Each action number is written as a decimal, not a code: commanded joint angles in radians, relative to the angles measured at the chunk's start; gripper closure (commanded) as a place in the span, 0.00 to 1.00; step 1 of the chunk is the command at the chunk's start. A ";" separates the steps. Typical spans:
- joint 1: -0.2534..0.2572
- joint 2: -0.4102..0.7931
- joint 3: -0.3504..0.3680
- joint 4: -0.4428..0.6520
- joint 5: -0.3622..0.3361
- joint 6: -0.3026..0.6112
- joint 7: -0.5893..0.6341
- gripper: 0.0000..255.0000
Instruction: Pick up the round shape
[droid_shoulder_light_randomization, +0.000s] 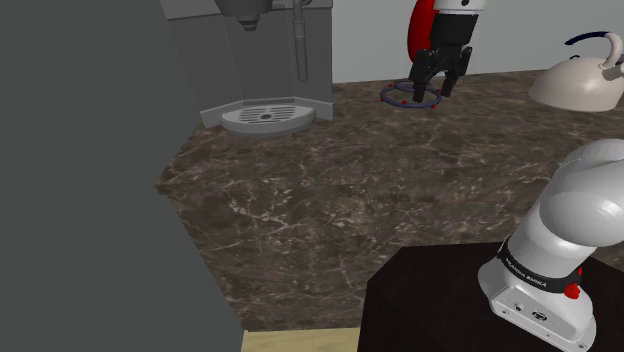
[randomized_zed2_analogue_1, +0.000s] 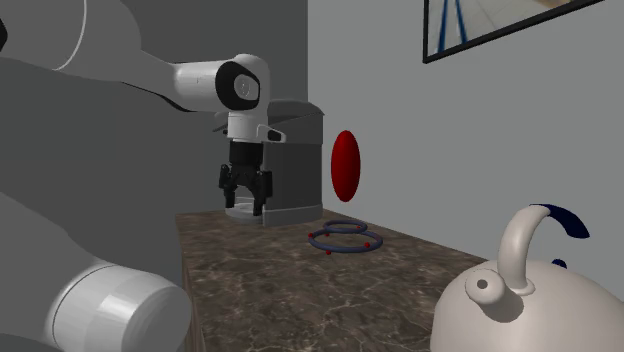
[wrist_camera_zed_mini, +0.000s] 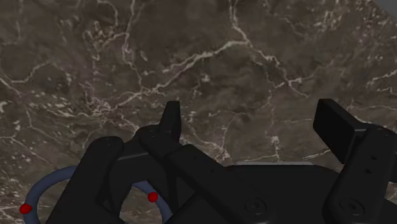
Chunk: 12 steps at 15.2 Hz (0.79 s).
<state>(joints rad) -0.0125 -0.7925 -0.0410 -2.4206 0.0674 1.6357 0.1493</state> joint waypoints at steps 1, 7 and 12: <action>0.000 0.000 0.000 0.000 0.000 0.000 0.000 0.00; 0.022 0.017 -0.133 0.064 -0.086 0.112 -0.271 0.00; 0.067 0.057 -0.249 0.149 -0.113 0.203 -0.496 0.00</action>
<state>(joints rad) 0.0434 -0.7401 -0.2693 -2.2887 -0.0428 1.8214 -0.2994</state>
